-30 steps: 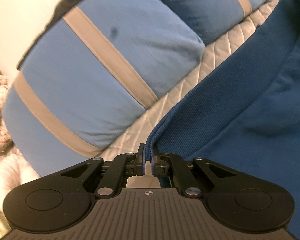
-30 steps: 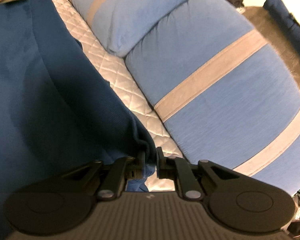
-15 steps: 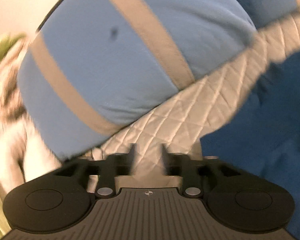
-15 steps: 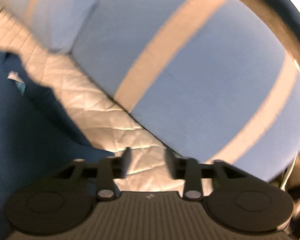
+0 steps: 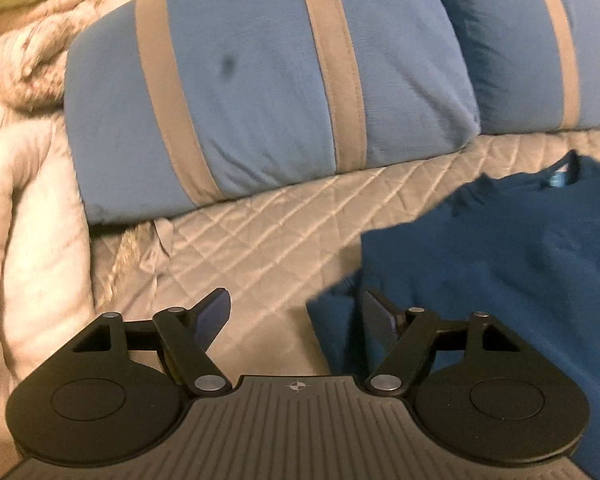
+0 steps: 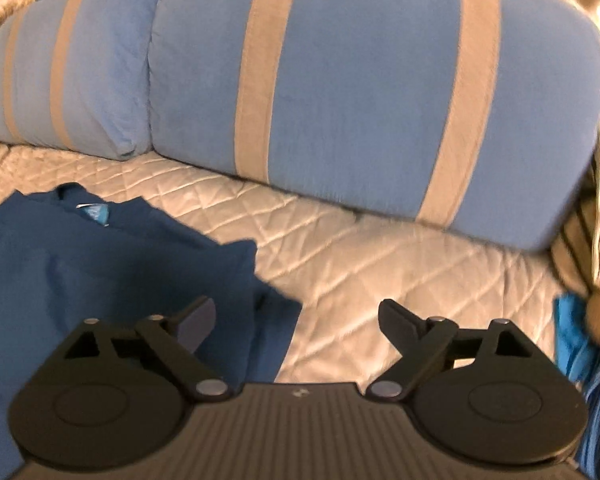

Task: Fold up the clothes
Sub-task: 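Open both tools and lift them away from the sweatshirt, then grasp the sweatshirt hem with the right tool and lift it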

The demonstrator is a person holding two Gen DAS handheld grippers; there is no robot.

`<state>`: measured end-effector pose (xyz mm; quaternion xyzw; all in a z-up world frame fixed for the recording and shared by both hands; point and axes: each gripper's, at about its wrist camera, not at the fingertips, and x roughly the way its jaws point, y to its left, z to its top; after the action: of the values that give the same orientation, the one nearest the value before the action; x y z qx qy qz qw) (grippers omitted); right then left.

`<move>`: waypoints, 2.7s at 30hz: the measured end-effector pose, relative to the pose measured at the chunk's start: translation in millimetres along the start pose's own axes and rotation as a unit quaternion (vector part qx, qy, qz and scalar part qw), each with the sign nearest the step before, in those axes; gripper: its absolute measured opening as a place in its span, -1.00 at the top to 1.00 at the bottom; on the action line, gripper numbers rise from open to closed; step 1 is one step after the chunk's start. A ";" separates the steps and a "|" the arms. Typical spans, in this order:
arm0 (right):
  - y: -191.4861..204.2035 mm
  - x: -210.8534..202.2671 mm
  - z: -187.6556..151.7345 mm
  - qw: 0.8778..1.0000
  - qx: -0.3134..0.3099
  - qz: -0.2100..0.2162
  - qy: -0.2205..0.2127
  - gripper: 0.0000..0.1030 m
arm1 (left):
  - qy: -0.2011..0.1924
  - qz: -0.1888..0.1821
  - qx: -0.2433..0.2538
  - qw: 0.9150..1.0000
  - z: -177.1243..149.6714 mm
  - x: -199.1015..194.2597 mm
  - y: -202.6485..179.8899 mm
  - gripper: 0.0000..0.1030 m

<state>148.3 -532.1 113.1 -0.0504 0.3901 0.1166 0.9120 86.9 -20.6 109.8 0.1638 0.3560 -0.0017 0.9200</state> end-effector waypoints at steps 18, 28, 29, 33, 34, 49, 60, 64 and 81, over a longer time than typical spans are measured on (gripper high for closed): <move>-48.1 -160.3 -25.1 0.995 0.067 0.051 -0.058 -0.94 | -0.073 -0.058 -0.098 0.991 1.2 -183.8 68.2 -0.45; -88.0 -271.5 -24.9 0.992 0.053 0.035 -0.105 -1.00 | -0.116 -0.106 -0.139 0.978 -9.3 -276.6 81.5 -0.58; -90.7 -276.1 -27.9 0.992 0.058 0.040 -0.104 -1.00 | -0.115 -0.110 -0.139 0.977 -14.8 -278.0 77.7 -0.58; -94.1 -273.7 -46.4 0.991 0.080 0.064 -0.091 -1.00 | -0.098 -0.131 -0.144 0.976 -41.0 -264.4 54.1 -0.59; -92.9 -267.4 -52.2 0.990 0.085 0.067 -0.085 -1.00 | -0.090 -0.137 -0.145 0.976 -47.9 -257.6 47.0 -0.59; -44.3 -87.9 -151.3 0.944 0.249 0.208 0.057 -0.97 | -0.026 -0.196 -0.146 0.969 -105.4 -197.9 -32.0 -0.59; -21.9 -39.2 -183.2 0.891 0.336 0.290 0.095 -0.71 | -0.032 -0.212 -0.142 0.966 -109.8 -191.0 -52.0 -0.59; -22.9 -34.1 -188.7 0.877 0.369 0.299 0.077 -0.61 | -0.025 -0.215 -0.149 0.965 -111.8 -183.4 -56.4 -0.59; 17.9 -70.3 -122.4 0.944 0.231 0.237 -0.015 0.77 | -0.032 -0.227 -0.159 0.960 -115.5 -170.3 -73.7 -0.59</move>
<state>11.1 -549.4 79.4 0.2570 0.3934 0.2372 0.8503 -124.6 -74.7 119.3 -0.0701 0.3495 -0.1591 0.9207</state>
